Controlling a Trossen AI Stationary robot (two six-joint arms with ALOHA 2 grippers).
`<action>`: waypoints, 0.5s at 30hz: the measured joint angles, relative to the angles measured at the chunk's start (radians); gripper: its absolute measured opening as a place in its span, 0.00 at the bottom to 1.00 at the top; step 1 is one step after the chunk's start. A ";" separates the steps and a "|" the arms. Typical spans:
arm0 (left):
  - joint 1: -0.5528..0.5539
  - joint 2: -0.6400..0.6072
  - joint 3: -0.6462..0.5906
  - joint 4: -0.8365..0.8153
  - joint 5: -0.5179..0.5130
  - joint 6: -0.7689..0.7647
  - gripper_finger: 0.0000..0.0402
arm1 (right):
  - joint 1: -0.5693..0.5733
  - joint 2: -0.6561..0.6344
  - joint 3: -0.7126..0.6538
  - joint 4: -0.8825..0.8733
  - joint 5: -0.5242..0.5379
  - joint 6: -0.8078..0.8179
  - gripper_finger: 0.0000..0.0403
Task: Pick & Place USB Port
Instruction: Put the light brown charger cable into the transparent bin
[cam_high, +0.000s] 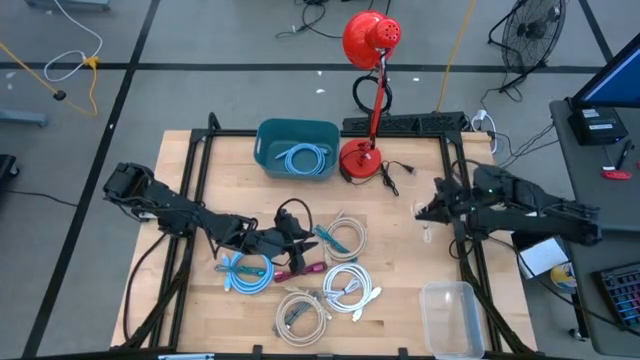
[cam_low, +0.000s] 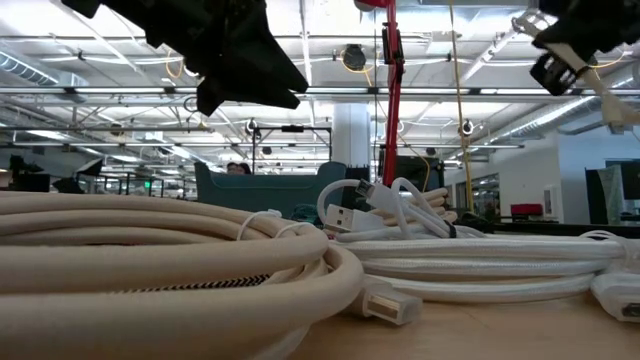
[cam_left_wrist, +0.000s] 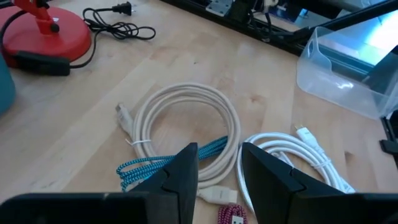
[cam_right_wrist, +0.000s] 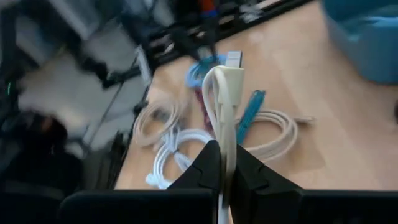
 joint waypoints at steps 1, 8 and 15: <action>0.000 0.000 0.000 0.000 0.000 0.000 0.32 | 0.006 -0.030 -0.026 0.024 0.004 0.043 0.00; 0.000 0.000 0.000 -0.004 -0.001 0.000 0.32 | 0.070 -0.207 -0.168 0.156 0.005 0.260 0.00; 0.000 0.000 0.000 -0.011 0.000 -0.002 0.32 | 0.147 -0.272 -0.191 0.162 0.026 0.360 0.00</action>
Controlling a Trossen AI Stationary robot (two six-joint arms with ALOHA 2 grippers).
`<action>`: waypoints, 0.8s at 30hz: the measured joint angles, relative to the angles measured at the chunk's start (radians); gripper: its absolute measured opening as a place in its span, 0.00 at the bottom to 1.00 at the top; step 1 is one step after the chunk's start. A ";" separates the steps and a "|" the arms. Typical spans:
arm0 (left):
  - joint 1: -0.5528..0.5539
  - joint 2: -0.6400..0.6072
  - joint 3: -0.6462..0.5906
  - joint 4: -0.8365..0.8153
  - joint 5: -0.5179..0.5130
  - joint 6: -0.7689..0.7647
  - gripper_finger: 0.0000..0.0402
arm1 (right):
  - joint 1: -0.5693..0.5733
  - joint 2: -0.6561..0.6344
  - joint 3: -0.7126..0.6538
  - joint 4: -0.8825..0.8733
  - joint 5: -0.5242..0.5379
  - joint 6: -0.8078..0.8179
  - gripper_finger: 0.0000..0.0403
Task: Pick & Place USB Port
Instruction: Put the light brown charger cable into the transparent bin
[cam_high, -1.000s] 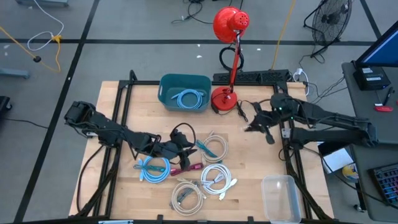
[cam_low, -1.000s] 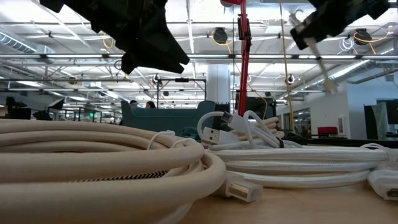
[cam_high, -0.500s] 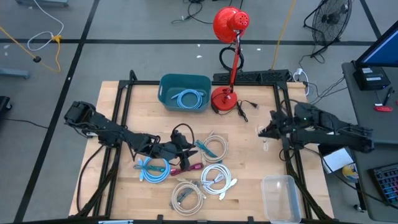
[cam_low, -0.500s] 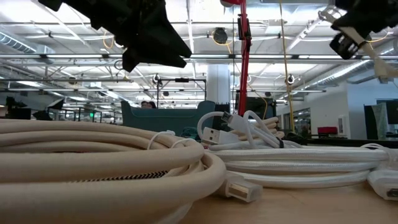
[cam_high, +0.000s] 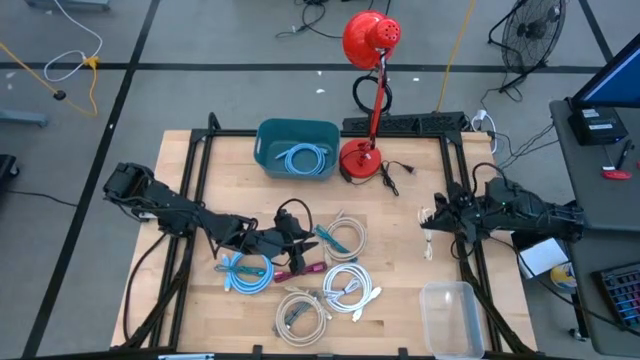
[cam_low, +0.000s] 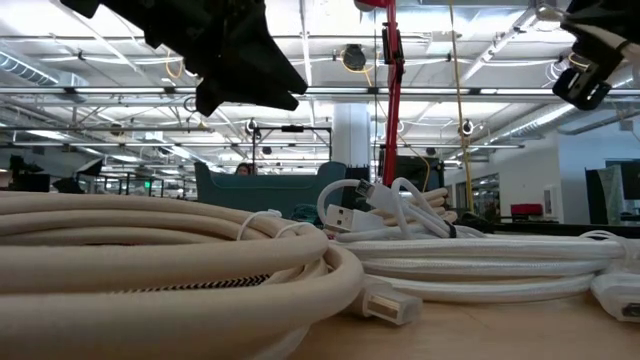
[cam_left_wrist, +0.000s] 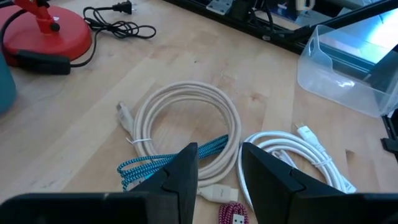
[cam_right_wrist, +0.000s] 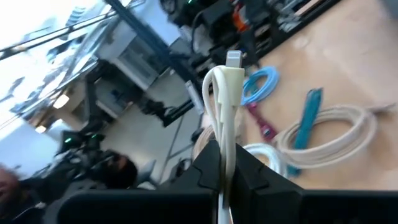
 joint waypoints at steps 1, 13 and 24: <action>0.000 0.000 0.000 -0.001 0.000 -0.002 0.32 | 0.014 -0.001 -0.002 0.000 0.000 0.002 0.00; -0.035 0.000 0.000 0.000 -0.043 -0.030 0.32 | 0.220 0.061 -0.125 0.251 0.033 0.010 0.00; -0.049 0.000 0.000 0.000 -0.053 -0.036 0.32 | 0.537 0.236 -0.140 0.433 0.335 -0.019 0.00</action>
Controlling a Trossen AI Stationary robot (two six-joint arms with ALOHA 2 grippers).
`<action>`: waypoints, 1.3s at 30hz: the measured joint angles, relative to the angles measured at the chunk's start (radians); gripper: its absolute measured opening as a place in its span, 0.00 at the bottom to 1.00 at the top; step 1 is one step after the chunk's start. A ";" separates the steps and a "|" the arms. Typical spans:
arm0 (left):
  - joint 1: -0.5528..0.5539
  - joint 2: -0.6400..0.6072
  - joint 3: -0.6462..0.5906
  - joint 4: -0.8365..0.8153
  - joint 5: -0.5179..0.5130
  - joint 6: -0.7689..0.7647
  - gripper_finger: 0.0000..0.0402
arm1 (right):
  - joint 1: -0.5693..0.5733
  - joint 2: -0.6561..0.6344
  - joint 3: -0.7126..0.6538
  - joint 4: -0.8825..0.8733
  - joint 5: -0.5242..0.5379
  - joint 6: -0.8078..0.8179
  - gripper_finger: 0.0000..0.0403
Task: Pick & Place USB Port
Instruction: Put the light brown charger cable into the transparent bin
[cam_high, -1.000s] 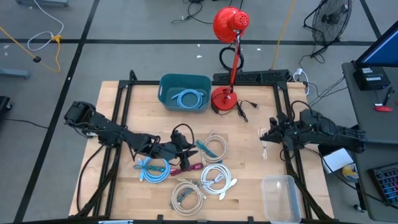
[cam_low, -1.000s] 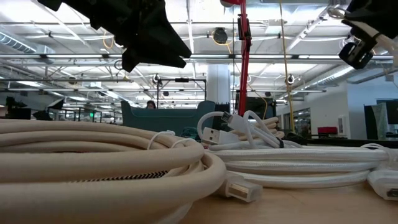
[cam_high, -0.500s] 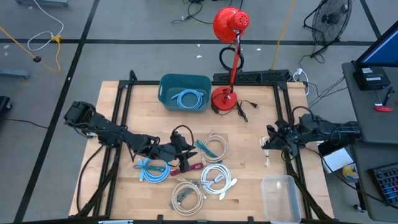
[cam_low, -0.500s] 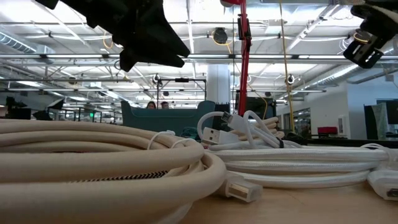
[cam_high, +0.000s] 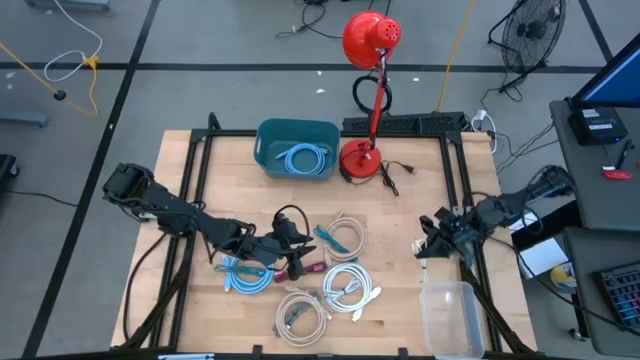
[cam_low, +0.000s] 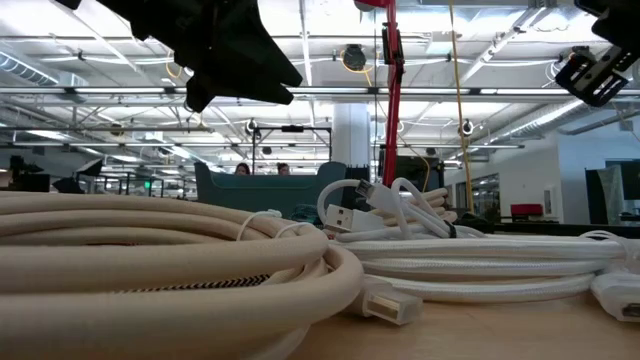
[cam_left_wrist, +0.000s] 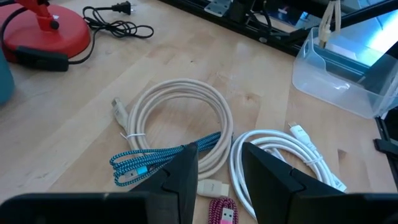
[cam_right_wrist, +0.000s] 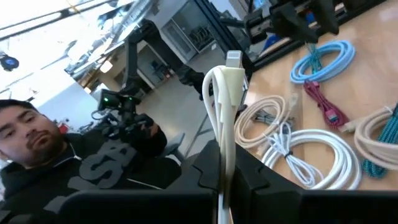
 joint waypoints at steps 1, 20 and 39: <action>-0.001 0.000 0.000 0.000 0.000 0.000 0.32 | 0.038 0.020 0.000 0.015 0.039 0.002 0.00; 0.000 0.000 0.000 0.000 -0.020 0.057 0.32 | 0.645 0.426 0.001 0.549 0.812 -0.079 0.00; 0.000 0.000 0.000 -0.004 -0.018 0.121 0.32 | 0.975 0.867 0.204 0.578 1.351 0.114 0.00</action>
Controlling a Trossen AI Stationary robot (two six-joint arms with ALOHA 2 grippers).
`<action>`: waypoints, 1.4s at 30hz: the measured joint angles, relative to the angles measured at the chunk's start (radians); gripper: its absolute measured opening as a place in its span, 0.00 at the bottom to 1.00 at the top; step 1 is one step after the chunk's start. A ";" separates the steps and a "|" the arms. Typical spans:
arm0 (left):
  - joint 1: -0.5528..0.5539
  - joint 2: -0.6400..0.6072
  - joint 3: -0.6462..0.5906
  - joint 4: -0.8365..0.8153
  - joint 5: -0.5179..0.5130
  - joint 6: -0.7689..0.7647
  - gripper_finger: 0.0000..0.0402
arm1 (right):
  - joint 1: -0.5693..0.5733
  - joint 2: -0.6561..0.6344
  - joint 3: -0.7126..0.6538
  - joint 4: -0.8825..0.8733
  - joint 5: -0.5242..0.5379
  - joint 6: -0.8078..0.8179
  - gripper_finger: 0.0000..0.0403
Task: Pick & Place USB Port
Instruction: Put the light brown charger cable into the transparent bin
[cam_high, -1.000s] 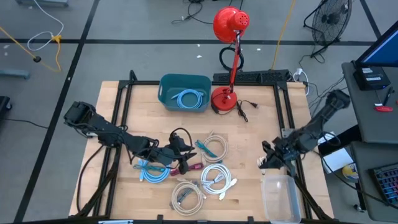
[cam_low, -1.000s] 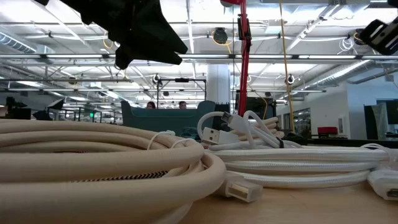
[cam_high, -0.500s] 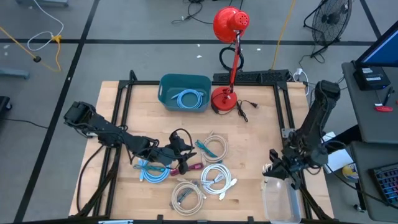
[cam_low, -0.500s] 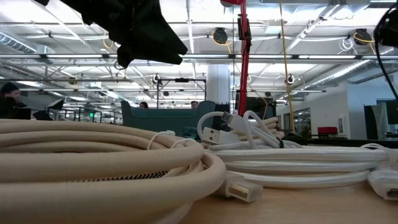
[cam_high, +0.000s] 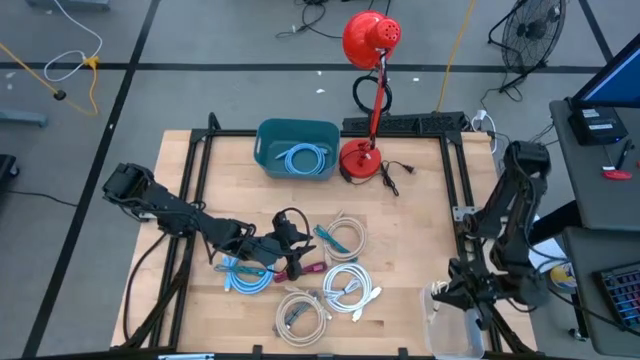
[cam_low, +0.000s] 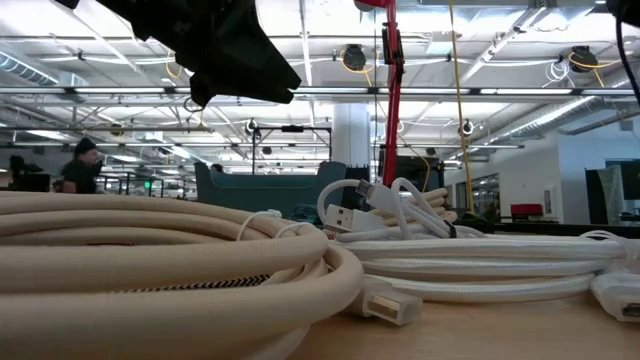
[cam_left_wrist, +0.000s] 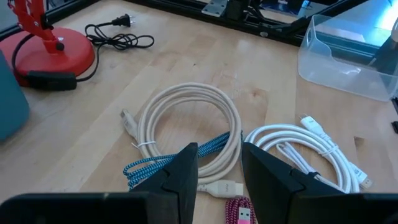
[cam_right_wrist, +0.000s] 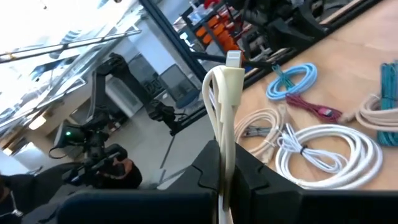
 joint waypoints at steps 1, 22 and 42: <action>0.000 0.000 0.000 0.000 0.000 0.000 0.32 | 0.009 0.016 0.009 0.006 0.020 0.002 0.00; 0.000 -0.001 0.000 -0.042 0.003 -0.009 0.32 | 0.089 0.110 0.104 -0.115 0.074 0.068 0.00; -0.002 -0.001 0.000 -0.050 0.004 -0.034 0.32 | 0.085 0.123 0.103 -0.359 -0.033 0.416 0.00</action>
